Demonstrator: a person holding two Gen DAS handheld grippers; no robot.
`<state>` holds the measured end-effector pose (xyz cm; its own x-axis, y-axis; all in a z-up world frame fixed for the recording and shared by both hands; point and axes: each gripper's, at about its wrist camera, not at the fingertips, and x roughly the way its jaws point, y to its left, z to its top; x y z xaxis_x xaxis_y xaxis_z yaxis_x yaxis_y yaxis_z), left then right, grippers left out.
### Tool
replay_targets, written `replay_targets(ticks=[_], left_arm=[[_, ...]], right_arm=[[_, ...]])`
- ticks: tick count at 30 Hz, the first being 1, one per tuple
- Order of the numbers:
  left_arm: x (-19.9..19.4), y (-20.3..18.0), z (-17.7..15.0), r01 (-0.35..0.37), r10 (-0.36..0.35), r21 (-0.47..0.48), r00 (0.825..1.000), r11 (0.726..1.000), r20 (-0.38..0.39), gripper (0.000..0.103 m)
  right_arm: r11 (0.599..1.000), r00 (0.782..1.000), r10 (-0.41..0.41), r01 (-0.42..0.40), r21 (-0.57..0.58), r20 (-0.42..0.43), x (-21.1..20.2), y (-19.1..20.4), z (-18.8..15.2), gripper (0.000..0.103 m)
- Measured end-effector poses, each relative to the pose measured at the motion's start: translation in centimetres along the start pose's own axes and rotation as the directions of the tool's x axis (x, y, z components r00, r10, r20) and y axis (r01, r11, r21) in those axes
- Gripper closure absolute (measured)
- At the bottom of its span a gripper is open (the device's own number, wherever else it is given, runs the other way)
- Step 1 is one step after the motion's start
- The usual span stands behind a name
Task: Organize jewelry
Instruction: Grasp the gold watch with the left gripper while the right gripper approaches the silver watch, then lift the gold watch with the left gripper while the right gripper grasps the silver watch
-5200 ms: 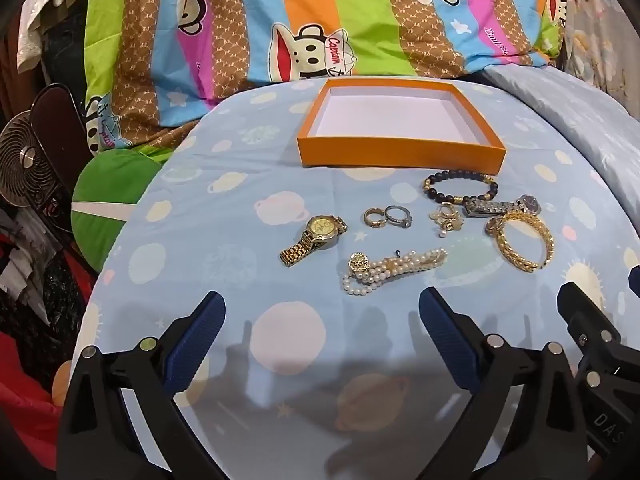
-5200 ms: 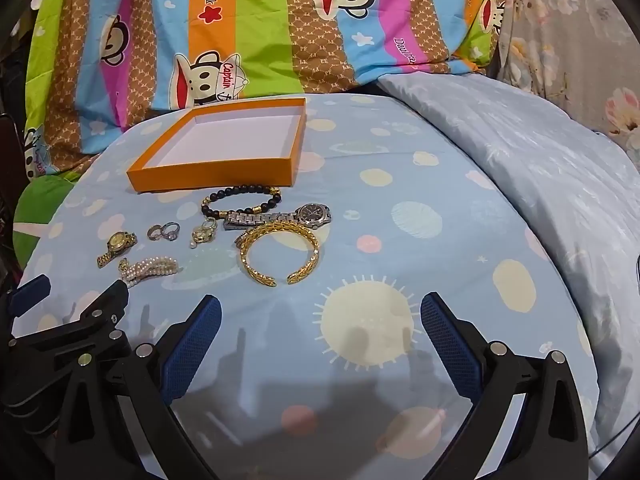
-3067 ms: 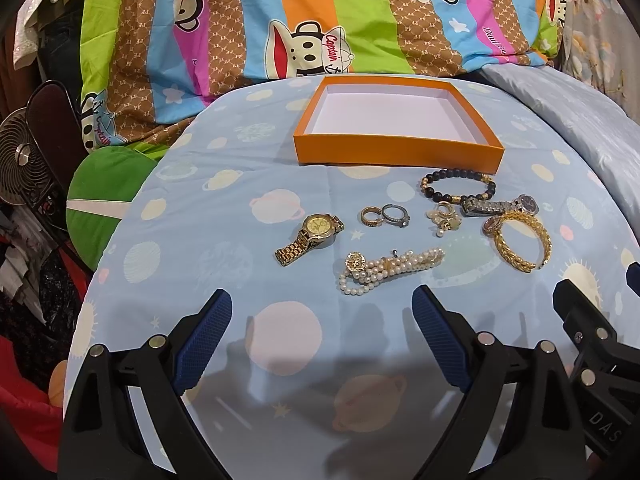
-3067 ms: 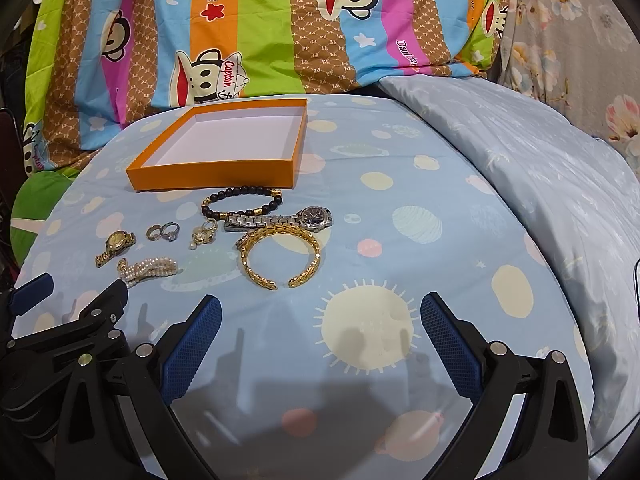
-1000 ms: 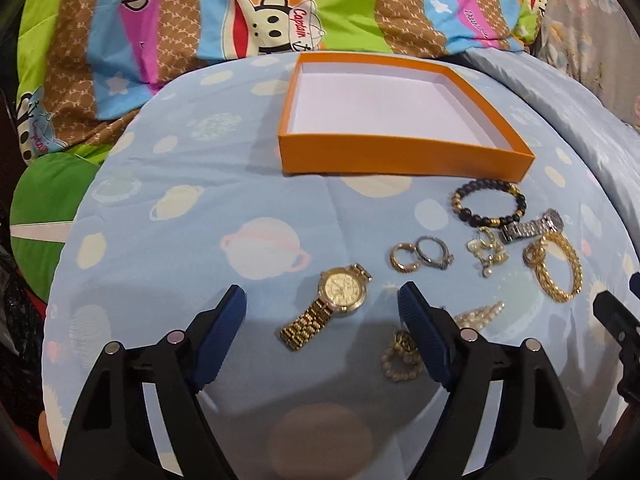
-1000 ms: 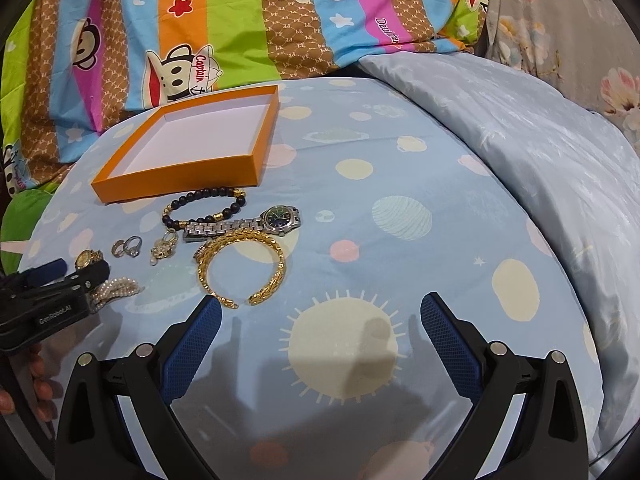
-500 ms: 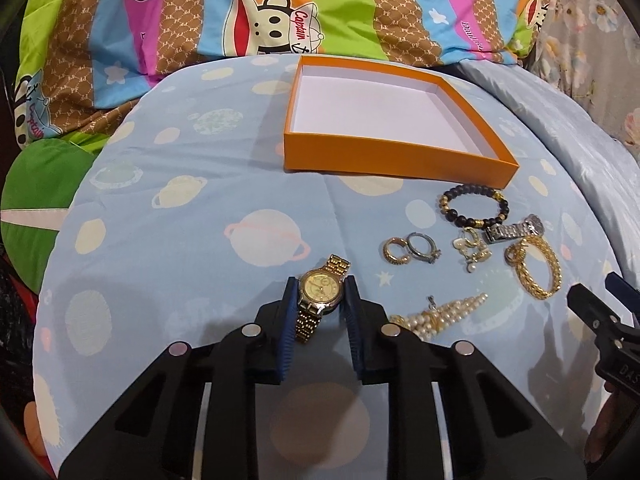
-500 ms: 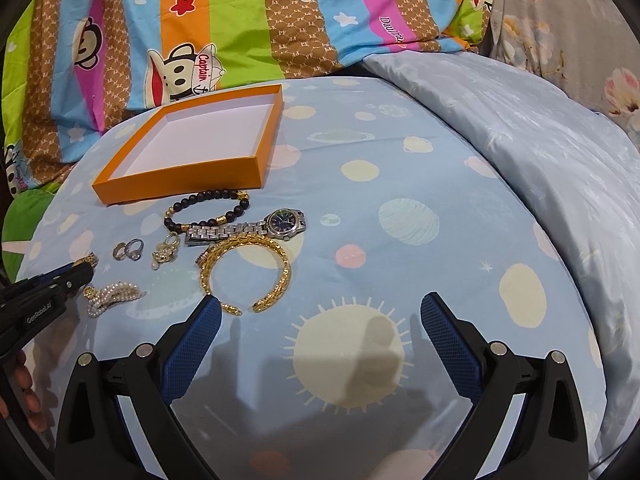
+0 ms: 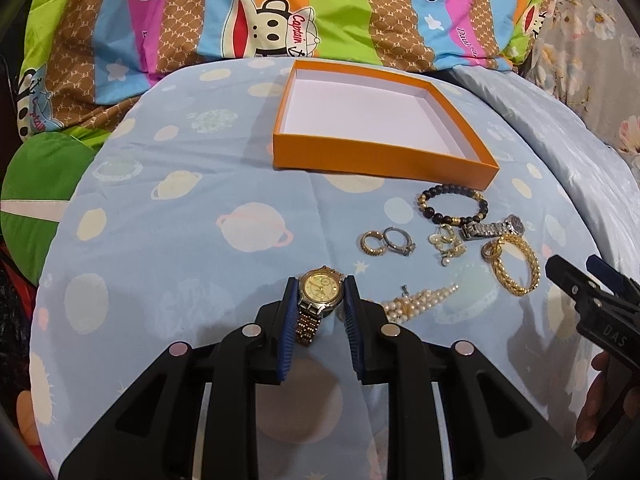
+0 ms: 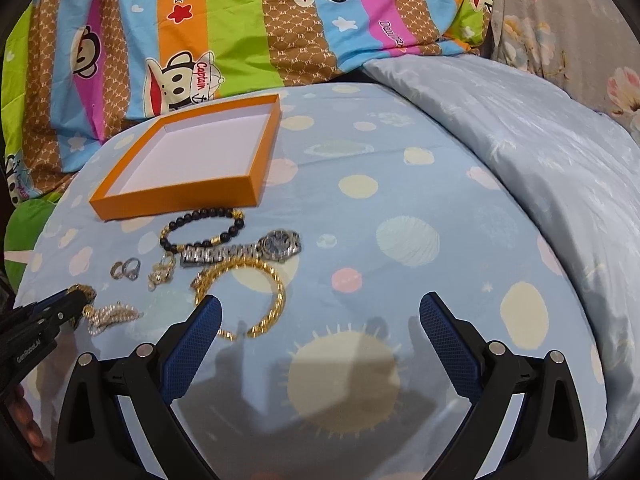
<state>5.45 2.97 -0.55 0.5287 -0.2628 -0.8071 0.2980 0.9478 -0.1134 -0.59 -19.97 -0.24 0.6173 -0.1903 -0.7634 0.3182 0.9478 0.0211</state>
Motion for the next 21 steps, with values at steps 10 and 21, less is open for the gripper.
replay_targets(ticks=[10,21], left_arm=[[0.1,0.1,0.3,-0.027,0.027,0.001,1.0,1.0,0.005,0.081],[0.6,-0.1,0.5,-0.019,0.019,0.003,1.0,1.0,-0.003,0.081]], right_arm=[[0.997,0.993,0.078,-0.08,-0.018,-0.085,3.3,0.9,0.6,0.062],[0.961,0.959,0.254,-0.265,-0.075,-0.127,2.0,3.1,-0.7,0.082]])
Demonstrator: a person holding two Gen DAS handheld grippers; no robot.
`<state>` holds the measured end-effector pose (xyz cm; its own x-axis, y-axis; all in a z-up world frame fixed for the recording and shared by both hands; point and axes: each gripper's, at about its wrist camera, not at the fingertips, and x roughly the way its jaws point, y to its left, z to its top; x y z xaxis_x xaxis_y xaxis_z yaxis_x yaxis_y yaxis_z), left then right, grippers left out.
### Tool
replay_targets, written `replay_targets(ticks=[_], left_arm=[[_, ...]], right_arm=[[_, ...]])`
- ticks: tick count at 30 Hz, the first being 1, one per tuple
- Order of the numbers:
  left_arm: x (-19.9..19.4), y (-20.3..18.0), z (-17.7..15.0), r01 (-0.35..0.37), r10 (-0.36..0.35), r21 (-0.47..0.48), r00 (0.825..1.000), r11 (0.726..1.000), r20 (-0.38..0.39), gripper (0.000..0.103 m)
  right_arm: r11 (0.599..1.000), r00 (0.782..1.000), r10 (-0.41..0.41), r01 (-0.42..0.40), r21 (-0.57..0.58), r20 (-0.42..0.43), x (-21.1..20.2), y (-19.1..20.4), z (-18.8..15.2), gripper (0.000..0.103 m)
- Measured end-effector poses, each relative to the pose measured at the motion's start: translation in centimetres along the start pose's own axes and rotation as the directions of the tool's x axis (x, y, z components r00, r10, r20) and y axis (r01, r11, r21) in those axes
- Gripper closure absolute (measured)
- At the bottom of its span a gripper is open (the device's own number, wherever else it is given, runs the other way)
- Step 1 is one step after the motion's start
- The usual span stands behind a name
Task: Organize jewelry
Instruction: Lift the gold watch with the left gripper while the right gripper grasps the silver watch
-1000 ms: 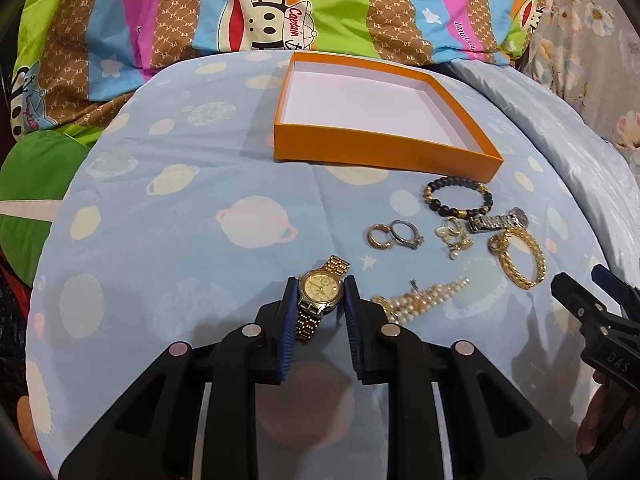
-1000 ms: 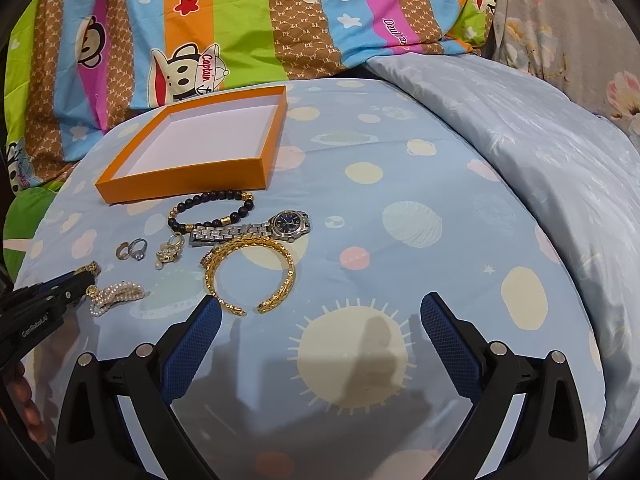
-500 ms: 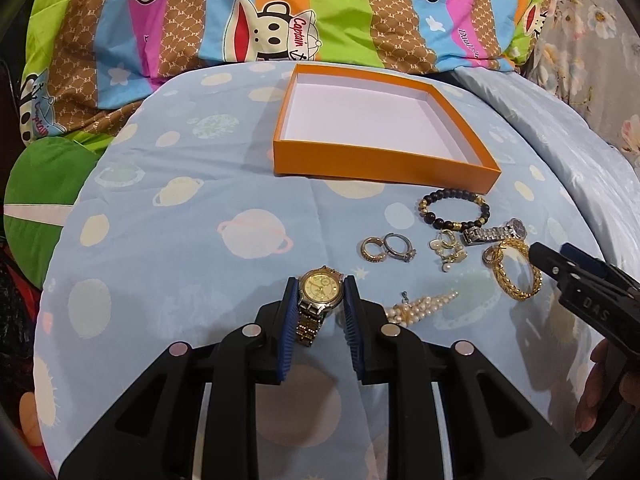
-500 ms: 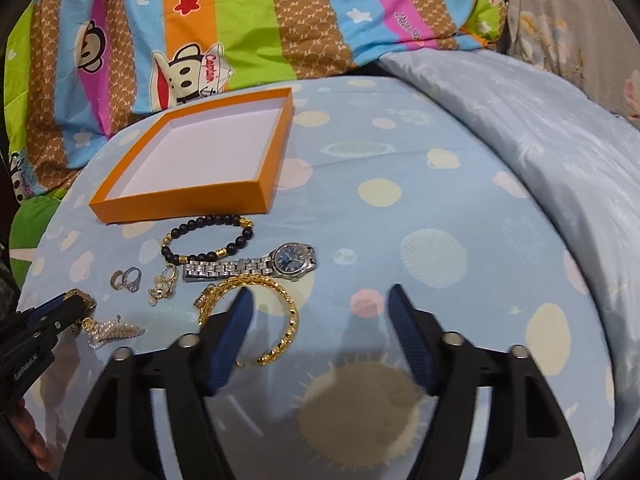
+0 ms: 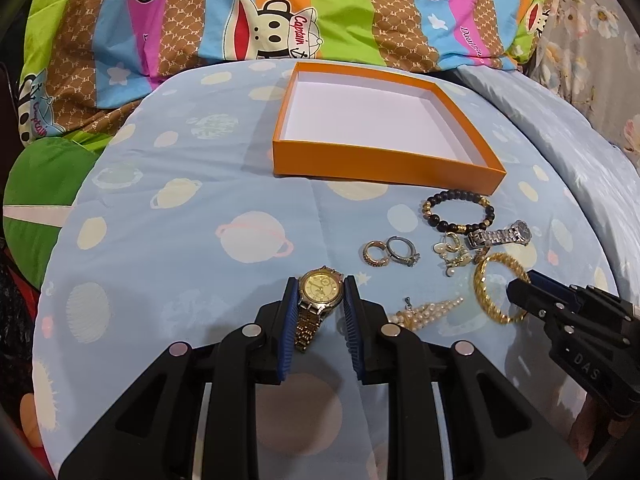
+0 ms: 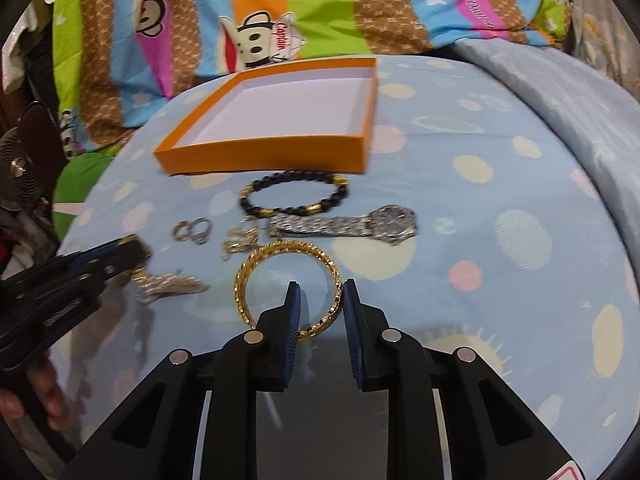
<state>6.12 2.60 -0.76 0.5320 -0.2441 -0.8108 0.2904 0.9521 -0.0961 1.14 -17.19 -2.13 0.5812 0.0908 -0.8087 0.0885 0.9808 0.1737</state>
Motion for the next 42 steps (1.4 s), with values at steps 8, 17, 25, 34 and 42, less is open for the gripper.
replay_targets(ticks=[8,17,25,34,42], left_arm=[[0.3,0.5,0.1,-0.001,0.0,-0.015,1.0,1.0,-0.004,0.081],[0.6,0.5,0.4,0.002,-0.002,-0.015,1.0,1.0,-0.008,0.081],[1.0,0.4,0.6,0.003,-0.003,-0.015,1.0,1.0,-0.011,0.081],[1.4,0.4,0.8,0.009,-0.009,-0.014,1.0,1.0,-0.015,0.081],[1.5,0.5,0.6,0.015,-0.015,-0.016,1.0,1.0,-0.017,0.081]], right_arm=[[0.979,1.0,-0.015,0.017,0.204,-0.007,0.8,-4.0,1.7,0.077],[0.974,0.999,-0.043,0.037,0.225,0.022,2.3,-4.1,3.9,0.077],[0.972,0.997,-0.064,0.054,0.229,0.037,3.5,-3.2,5.1,0.074],[0.979,0.986,-0.154,0.144,0.145,0.06,4.6,-1.9,5.9,0.074],[0.978,0.985,-0.169,0.163,0.128,0.032,3.2,-3.6,4.8,0.08]])
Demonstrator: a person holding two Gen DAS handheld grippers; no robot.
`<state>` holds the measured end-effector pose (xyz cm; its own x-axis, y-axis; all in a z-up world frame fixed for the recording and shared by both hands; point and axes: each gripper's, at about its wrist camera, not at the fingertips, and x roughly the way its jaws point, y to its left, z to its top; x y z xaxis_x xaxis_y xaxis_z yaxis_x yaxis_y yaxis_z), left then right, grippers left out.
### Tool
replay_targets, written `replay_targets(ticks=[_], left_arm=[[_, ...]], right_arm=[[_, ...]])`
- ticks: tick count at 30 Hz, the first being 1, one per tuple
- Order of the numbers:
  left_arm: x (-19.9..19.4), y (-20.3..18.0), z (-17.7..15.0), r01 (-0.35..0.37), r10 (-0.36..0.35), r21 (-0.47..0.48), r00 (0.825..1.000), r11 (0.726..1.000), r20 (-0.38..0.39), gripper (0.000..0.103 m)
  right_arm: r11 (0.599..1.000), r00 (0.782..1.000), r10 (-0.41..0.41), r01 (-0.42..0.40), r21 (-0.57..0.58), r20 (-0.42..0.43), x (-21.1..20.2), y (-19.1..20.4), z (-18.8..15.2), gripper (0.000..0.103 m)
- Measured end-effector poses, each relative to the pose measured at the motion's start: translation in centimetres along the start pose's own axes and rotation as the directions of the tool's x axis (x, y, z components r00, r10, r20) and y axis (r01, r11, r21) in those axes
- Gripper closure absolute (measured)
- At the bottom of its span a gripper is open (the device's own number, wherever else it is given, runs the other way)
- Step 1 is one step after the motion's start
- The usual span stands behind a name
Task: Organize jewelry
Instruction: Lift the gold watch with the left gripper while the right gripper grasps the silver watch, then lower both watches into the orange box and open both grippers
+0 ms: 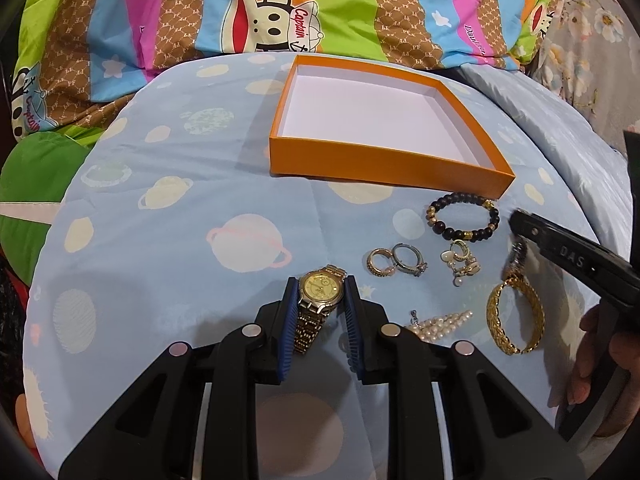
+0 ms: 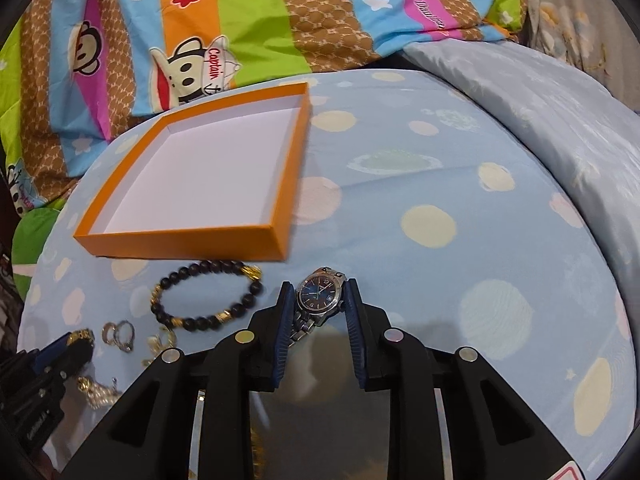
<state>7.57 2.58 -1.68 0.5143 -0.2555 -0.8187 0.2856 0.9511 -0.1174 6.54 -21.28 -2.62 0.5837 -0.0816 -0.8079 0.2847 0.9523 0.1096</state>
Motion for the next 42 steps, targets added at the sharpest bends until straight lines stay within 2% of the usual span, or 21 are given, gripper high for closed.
replay_targets(ticks=[2,6,7,9,13,18,27,32,36,42], left_arm=[[0.0,-0.1,0.0,0.001,-0.001,-0.002,1.0,1.0,0.001,0.081],[-0.1,-0.4,0.0,0.004,-0.004,0.006,1.0,1.0,0.001,0.081],[-0.1,-0.4,0.0,0.006,-0.006,0.005,1.0,1.0,0.0,0.081],[-0.2,-0.4,-0.1,0.011,-0.011,0.004,1.0,1.0,0.0,0.081],[-0.6,-0.4,-0.1,0.021,-0.021,0.003,1.0,1.0,0.011,0.081],[-1.8,-0.4,0.2,0.045,-0.045,0.002,0.998,0.999,0.039,0.081],[-4.7,0.1,1.9,0.095,-0.094,-0.013,0.99,0.995,0.102,0.081],[-5.7,-0.2,4.3,0.111,-0.111,0.011,0.982,0.994,0.151,0.081],[-6.0,-0.9,7.5,0.107,-0.116,0.052,0.97,0.993,0.214,0.081],[-3.2,-2.0,12.9,0.082,-0.103,0.094,0.962,0.992,0.254,0.081]], right_arm=[[1.0,1.0,0.005,-0.005,0.018,-0.005,0.0,-0.2,0.1,0.079],[1.0,1.0,-0.028,0.028,-0.013,0.012,0.3,0.9,0.0,0.069],[0.999,0.999,-0.041,0.042,-0.027,0.019,0.3,1.2,-0.1,0.07],[0.998,0.998,-0.051,0.052,-0.03,0.027,0.2,1.1,-0.2,0.079],[1.0,0.999,-0.027,0.027,-0.005,0.027,-0.2,0.3,0.0,0.08],[1.0,0.998,0.016,-0.017,0.003,0.067,-2.2,-0.1,0.1,0.08],[0.993,0.982,0.112,-0.108,-0.036,0.155,-7.0,0.4,1.8,0.08],[0.983,0.971,0.177,-0.168,-0.071,0.161,-7.2,1.4,4.1,0.08],[0.973,0.963,0.22,-0.206,-0.102,0.154,-6.1,2.7,6.5,0.08],[0.966,0.961,0.248,-0.236,-0.108,0.122,-2.2,4.3,10.6,0.08]])
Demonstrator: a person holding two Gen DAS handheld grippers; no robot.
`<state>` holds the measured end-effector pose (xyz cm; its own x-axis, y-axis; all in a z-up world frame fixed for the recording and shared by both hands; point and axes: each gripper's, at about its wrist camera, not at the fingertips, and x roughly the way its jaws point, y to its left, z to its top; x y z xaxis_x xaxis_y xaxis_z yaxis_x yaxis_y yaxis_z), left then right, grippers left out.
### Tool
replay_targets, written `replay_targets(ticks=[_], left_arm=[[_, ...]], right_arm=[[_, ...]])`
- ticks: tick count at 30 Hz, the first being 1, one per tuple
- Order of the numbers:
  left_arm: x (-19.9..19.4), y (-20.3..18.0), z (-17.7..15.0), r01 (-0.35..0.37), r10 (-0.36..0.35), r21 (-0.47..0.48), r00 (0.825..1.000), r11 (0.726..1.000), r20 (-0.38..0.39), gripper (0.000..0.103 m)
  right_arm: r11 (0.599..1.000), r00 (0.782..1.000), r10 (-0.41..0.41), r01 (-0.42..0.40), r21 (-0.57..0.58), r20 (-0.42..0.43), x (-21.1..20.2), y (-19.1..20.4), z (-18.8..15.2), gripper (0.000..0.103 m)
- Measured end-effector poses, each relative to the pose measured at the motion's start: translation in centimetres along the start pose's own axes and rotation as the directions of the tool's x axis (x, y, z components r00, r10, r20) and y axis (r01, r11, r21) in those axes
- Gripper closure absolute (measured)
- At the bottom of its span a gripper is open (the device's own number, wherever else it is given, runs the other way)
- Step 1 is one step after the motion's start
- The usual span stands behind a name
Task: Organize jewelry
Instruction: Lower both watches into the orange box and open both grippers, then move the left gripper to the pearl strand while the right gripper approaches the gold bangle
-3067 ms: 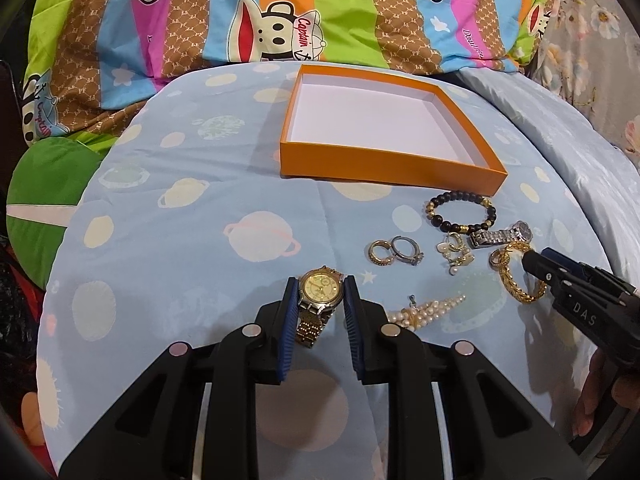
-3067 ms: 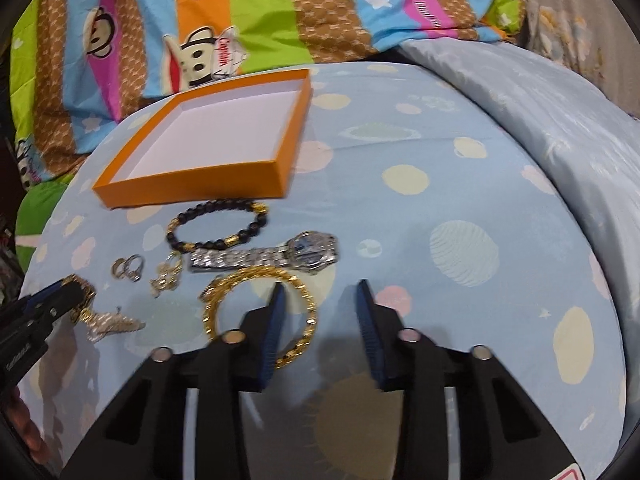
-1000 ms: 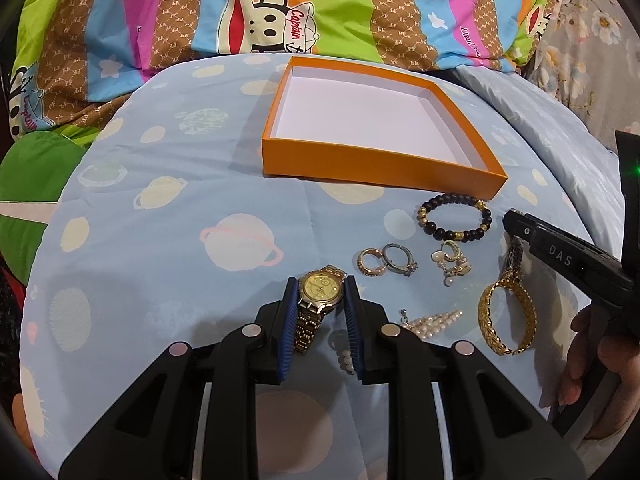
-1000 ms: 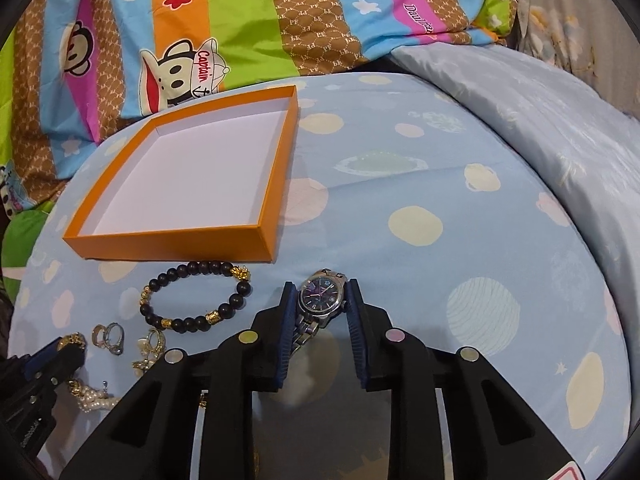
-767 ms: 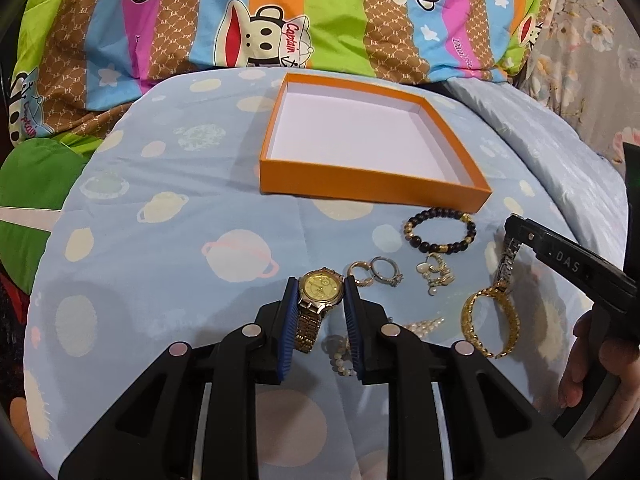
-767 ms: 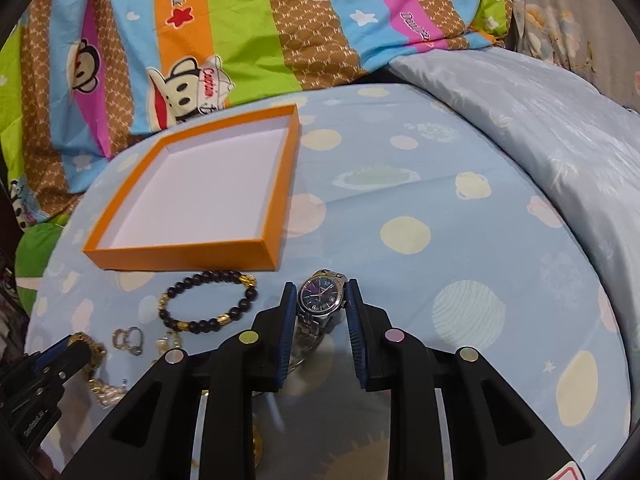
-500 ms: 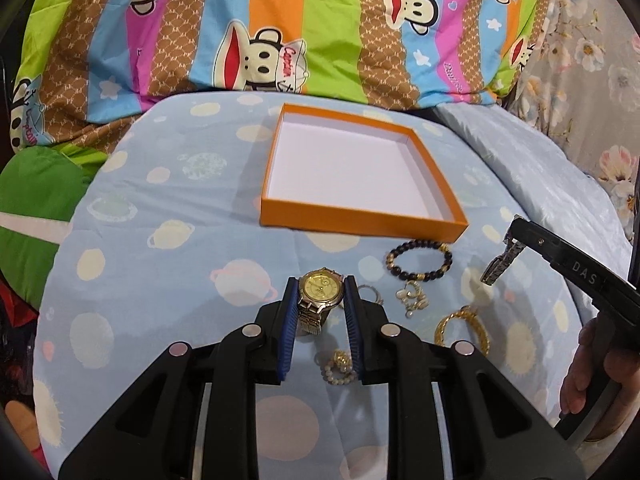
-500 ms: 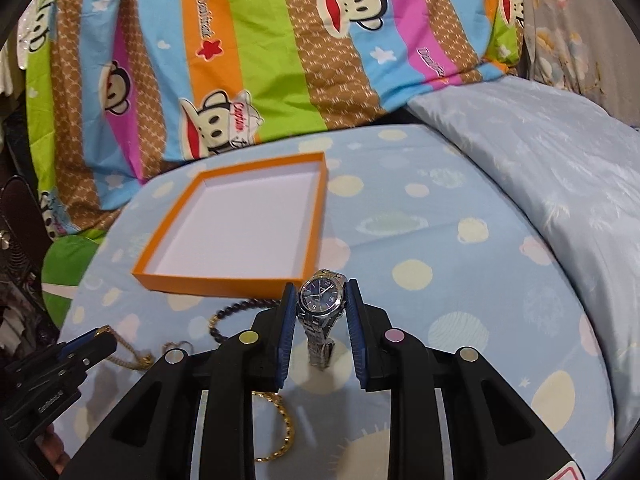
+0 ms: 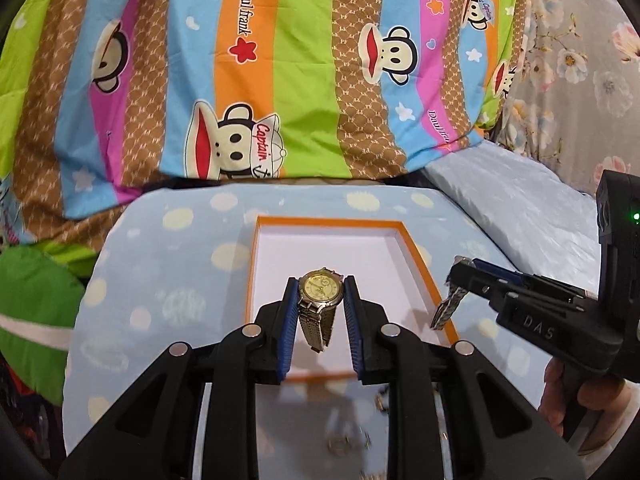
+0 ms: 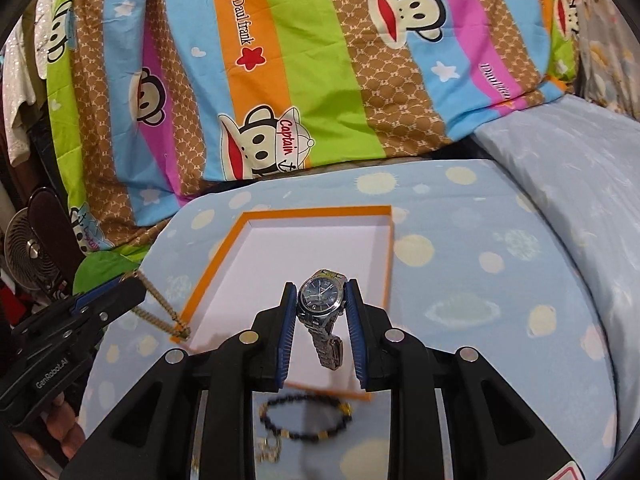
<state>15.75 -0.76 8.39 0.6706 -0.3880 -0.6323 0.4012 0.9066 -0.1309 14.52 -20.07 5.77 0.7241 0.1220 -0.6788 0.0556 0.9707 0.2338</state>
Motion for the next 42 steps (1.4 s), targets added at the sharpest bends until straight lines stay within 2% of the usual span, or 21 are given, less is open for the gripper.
replay_targets(ticks=[3,9,15,19,20,22,25,28,31,37,42], left_arm=[[3.4,0.2,1.6,-0.025,0.026,0.011,1.0,1.0,-0.002,0.081],[10.7,1.9,2.5,-0.036,0.031,-0.044,0.994,0.998,-0.1,0.081],[14.3,2.4,2.4,-0.058,0.05,-0.048,0.988,0.997,-0.149,0.081],[15.2,3.1,2.9,-0.065,0.053,-0.078,0.987,0.995,-0.153,0.078],[15.1,3.2,3.1,-0.066,0.054,-0.081,0.988,0.994,-0.148,0.076],[14.4,3.7,3.5,-0.079,0.068,-0.091,0.99,0.993,-0.121,0.063],[12.1,4.1,4.0,-0.094,0.088,-0.092,0.994,0.991,-0.065,0.057],[8.2,4.5,3.7,-0.096,0.095,-0.087,0.995,0.992,-0.009,0.056],[4.8,4.7,2.0,-0.092,0.093,-0.091,0.996,0.992,0.007,0.055],[0.8,3.7,-4.1,-0.109,0.106,-0.052,0.993,0.993,-0.05,0.055],[-0.9,2.6,-9.3,-0.06,0.051,-0.061,0.988,0.996,-0.146,0.055]], right_arm=[[1.0,1.0,-0.007,0.007,0.002,-0.027,3.0,-0.2,1.5,0.08],[0.999,0.996,-0.052,0.052,-0.01,-0.078,7.9,-1.1,3.0,0.08],[0.995,0.989,-0.1,0.096,-0.041,-0.109,11.3,-1.6,3.9,0.079],[0.991,0.989,-0.125,0.12,-0.062,-0.077,11.7,-1.6,4.4,0.077],[0.99,0.99,-0.131,0.127,-0.067,-0.057,11.4,-1.6,4.6,0.073],[0.987,0.989,-0.148,0.146,-0.068,-0.017,10.4,-1.6,4.8,0.068],[0.99,0.991,-0.132,0.133,-0.048,0.027,7.7,-1.8,4.8,0.068],[0.991,0.99,-0.124,0.128,-0.048,0.072,3.9,-1.8,3.3,0.064],[0.99,0.989,-0.128,0.132,-0.048,0.078,0.8,-2.0,0.8,0.06],[0.992,0.992,-0.126,0.126,-0.018,-0.002,-2.9,-3.2,-5.8,0.06],[0.993,0.991,-0.116,0.117,0.021,-0.064,-5.1,-3.9,-10.3,0.06]])
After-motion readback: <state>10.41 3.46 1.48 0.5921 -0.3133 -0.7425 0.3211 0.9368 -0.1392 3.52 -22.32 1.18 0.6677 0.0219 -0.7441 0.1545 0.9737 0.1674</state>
